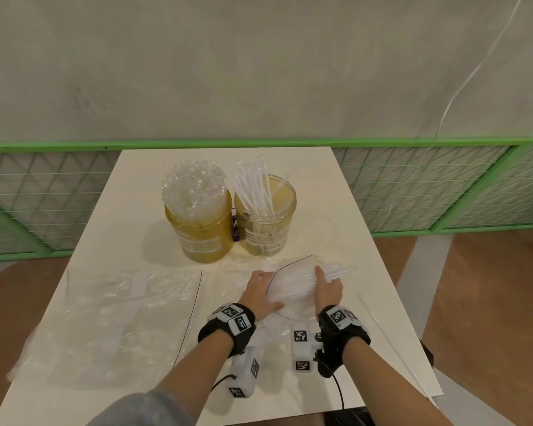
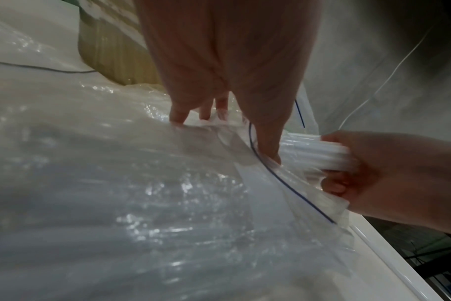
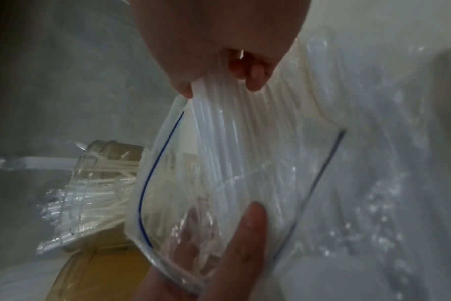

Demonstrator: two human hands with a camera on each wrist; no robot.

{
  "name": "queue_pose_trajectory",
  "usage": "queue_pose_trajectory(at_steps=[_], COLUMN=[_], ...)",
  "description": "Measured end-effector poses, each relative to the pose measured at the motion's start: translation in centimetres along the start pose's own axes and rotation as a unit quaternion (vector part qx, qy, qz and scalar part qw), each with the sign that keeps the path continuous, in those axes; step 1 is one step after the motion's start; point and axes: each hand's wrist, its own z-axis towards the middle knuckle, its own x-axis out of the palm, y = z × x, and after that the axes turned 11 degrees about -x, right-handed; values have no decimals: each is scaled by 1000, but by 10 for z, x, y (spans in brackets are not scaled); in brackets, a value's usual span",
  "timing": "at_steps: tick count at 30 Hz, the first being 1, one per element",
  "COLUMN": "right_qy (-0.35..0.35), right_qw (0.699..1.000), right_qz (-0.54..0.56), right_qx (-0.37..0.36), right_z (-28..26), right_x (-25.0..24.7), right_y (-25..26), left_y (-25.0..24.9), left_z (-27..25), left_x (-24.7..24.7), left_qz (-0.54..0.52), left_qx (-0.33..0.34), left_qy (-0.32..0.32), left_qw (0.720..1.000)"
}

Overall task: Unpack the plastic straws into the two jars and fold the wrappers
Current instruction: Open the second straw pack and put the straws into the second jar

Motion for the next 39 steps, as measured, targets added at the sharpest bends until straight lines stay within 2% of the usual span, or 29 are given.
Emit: queue_pose_trajectory(at_steps=[6, 11, 17, 23, 25, 31, 36, 39], right_qy=[-53, -66, -67, -111, -101, 12, -19, -23], right_qw=[992, 982, 983, 975, 973, 954, 969, 967], right_qz=[98, 170, 151, 157, 186, 288, 234, 236], right_qx=[-57, -56, -78, -111, -97, -84, -82, -93], right_z=[-1, -6, -8, -6, -2, -9, -7, -6], right_x=[-15, -1, -2, -13, -16, -15, -11, -10], right_y=[10, 18, 25, 32, 35, 43, 44, 41], left_y=[7, 9, 8, 12, 14, 8, 5, 6], left_z=[1, 2, 4, 4, 4, 2, -1, -2], left_x=[-1, 0, 2, -1, 0, -1, -3, -4], left_qz=[-33, -46, -41, -8, -3, 1, 2, 8], left_qx=[-7, -3, -9, -36, -36, -24, -27, -28], left_qy=[6, 15, 21, 25, 24, 12, 11, 12], left_qw=[999, 999, 999, 999, 999, 1000, 1000, 1000])
